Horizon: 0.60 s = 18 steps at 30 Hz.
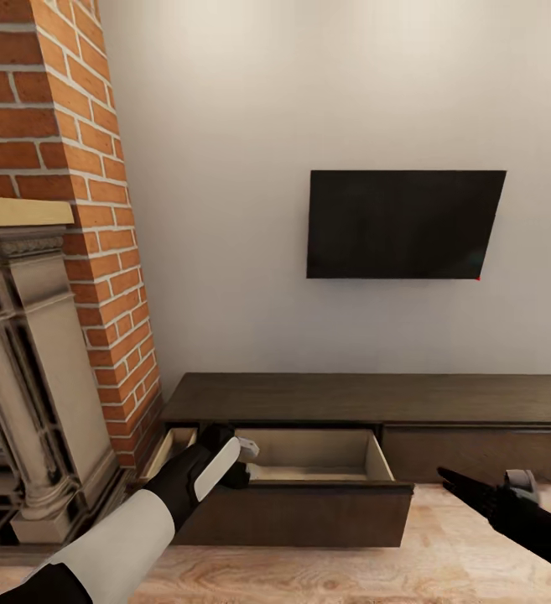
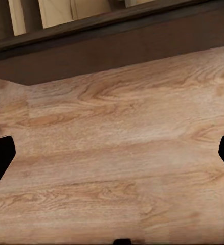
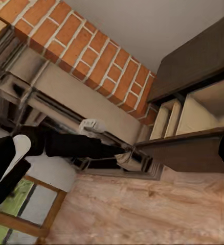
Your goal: Place each of the two pumpkins and all three candles from the living room inside a cabinet in the living room (use any cabinet), then make sure every cabinet is closed, and position the cauldron so it is next to a table in the living room.
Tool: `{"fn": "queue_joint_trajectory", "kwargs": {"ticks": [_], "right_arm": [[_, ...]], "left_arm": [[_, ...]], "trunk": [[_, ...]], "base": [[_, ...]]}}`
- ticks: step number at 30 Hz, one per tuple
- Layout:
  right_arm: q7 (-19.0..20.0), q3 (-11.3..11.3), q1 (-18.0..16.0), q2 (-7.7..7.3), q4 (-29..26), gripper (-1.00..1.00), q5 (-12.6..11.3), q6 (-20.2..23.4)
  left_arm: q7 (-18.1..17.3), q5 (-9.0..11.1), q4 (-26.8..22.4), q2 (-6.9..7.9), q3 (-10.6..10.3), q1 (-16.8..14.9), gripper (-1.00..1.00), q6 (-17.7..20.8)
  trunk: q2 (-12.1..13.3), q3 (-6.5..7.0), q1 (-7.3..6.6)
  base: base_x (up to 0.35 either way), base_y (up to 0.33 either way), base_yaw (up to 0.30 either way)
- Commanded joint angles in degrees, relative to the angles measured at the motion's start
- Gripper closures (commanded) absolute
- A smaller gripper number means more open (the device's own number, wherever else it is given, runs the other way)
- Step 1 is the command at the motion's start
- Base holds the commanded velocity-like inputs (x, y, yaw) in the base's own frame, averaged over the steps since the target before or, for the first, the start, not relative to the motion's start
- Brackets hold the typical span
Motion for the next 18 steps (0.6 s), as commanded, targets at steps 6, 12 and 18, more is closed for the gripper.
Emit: {"fn": "queue_joint_trajectory", "kwargs": {"ticks": [6, 12, 18], "right_arm": [[-23.18, 12.58, -1.57, 2.26, 0.50, -1.00, -0.10, -2.20], [-46.56, 23.38, -4.63, 8.28, 4.21, -1.00, 0.83, -7.42], [-57.36, 32.22, -5.98, 11.46, 16.57, -1.00, 3.25, -22.99]], "left_arm": [[0.58, 0.61, 0.18, 0.07, -0.28, 0.04, -1.00, -2.37], [0.25, 0.55, 0.60, 0.20, -0.43, 0.25, -1.00, -8.88], [0.00, 0.43, 0.90, 0.31, -0.54, 0.70, -1.00, -17.11]], "trunk": [[2.38, 1.03, -1.36], [4.79, 2.11, -2.68], [7.20, 3.18, -4.00]], "base": [[-0.331, 0.000, 0.000], [-0.331, 0.000, 0.000], [-0.300, 0.000, 0.000]]}}
